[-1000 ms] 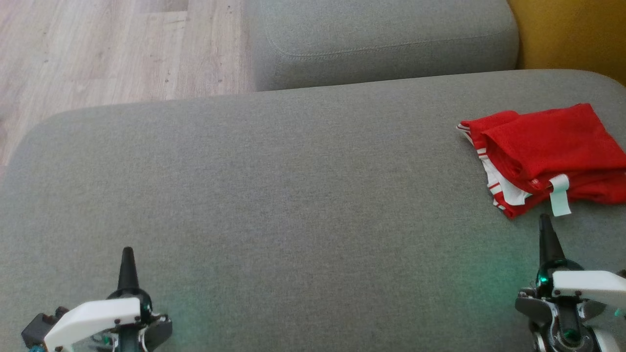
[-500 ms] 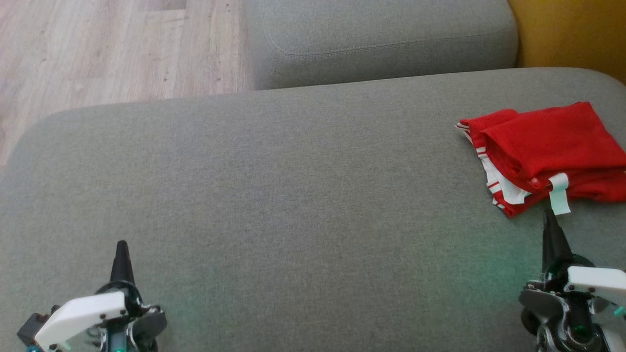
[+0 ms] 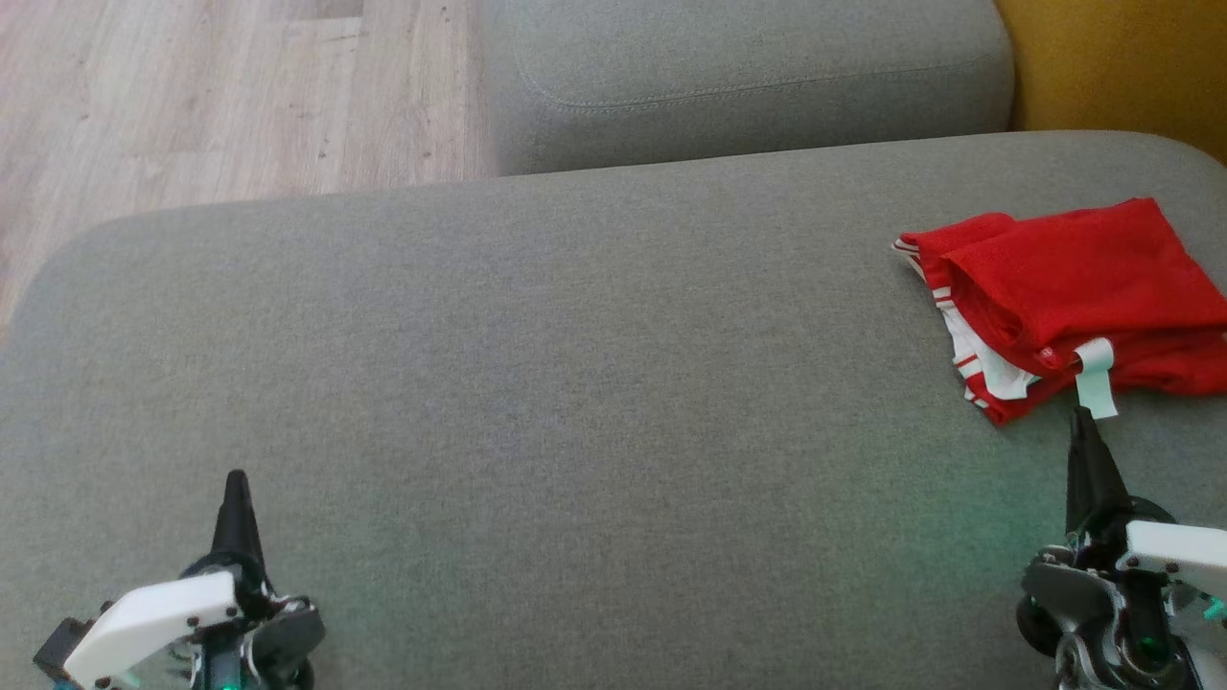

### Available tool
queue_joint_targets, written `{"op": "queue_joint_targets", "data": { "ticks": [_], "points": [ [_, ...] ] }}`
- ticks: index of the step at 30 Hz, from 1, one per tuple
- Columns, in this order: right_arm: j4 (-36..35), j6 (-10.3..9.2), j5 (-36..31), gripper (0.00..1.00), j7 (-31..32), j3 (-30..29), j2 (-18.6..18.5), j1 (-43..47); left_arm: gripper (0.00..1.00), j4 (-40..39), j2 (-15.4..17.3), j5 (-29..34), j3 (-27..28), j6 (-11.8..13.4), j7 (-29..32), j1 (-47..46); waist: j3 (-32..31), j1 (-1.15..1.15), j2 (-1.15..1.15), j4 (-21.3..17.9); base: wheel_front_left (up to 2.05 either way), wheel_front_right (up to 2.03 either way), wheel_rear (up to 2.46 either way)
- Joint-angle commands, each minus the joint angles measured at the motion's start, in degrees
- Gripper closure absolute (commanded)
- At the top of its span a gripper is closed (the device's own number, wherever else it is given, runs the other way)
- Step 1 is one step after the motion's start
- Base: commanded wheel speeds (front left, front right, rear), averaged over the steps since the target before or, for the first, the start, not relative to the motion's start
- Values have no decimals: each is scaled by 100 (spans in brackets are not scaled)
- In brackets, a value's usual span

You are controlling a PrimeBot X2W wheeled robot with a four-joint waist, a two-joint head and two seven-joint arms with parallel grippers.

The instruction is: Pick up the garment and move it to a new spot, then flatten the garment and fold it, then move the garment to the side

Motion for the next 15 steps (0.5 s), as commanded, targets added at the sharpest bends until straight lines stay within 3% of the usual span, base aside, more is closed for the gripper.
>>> {"op": "queue_joint_targets", "data": {
  "ticks": [1, 15],
  "points": [
    [-222, -4, 40, 100, 40, 114, -32, -320, 100, -210, 27, -32, 226, -38, 41, -296, 0, 0, 0, 0, 0, 0, 0],
    [-222, -4, 40, 100, 39, 114, -32, -320, 100, -211, 27, -32, 226, -38, 41, -296, 0, 0, 0, 0, 0, 0, 0]
  ]
}}
